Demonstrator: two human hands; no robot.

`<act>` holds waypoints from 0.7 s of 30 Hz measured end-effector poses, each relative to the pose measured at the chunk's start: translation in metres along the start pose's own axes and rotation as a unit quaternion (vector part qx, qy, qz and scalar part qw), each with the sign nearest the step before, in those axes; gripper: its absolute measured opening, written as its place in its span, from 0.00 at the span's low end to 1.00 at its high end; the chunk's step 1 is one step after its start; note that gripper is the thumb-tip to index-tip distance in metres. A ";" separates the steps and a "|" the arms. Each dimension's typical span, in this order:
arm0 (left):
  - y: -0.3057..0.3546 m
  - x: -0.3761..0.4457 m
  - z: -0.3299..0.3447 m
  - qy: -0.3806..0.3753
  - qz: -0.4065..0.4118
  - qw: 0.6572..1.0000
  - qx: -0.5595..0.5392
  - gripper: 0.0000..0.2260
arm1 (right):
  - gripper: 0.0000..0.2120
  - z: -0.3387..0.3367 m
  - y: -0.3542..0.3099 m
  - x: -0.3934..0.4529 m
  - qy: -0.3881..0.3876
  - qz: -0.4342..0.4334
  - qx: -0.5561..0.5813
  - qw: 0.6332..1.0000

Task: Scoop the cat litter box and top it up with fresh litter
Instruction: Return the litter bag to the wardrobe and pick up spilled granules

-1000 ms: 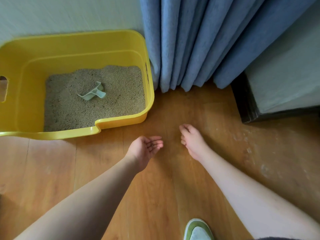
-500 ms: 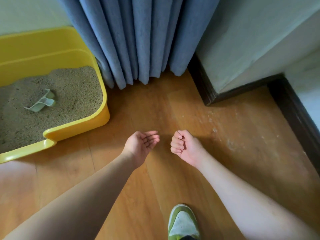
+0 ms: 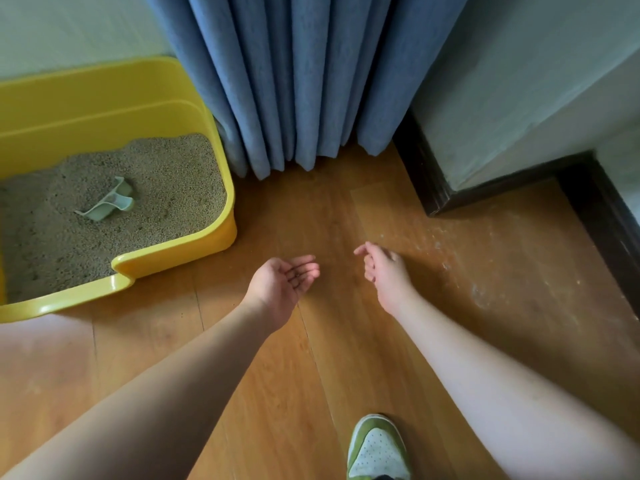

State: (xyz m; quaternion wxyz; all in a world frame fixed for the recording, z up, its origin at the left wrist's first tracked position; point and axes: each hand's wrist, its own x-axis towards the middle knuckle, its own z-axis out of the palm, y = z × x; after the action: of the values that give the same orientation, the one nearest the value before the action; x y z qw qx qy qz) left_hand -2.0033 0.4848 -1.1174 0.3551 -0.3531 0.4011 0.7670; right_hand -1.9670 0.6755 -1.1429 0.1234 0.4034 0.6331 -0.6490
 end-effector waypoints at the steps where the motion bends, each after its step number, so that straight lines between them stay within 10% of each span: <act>1: 0.001 0.000 -0.002 -0.003 0.002 1.000 -0.005 0.20 | 0.13 0.003 -0.004 0.005 0.040 -0.018 -0.029 0.999; 11: 0.006 -0.002 -0.014 -0.006 0.013 1.000 -0.015 0.21 | 0.12 -0.002 -0.023 0.066 0.134 -0.173 -0.362 0.906; 21: 0.010 -0.005 -0.017 0.001 0.019 0.999 -0.026 0.20 | 0.09 0.007 -0.029 0.071 0.171 -0.206 -0.410 0.872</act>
State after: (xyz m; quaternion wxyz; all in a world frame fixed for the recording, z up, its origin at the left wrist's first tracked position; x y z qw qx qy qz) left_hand -2.0052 0.4647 -1.1168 0.3311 -0.3555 0.3882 0.7831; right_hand -2.0349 0.6984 -1.1709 0.0309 0.2821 0.9223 -0.2624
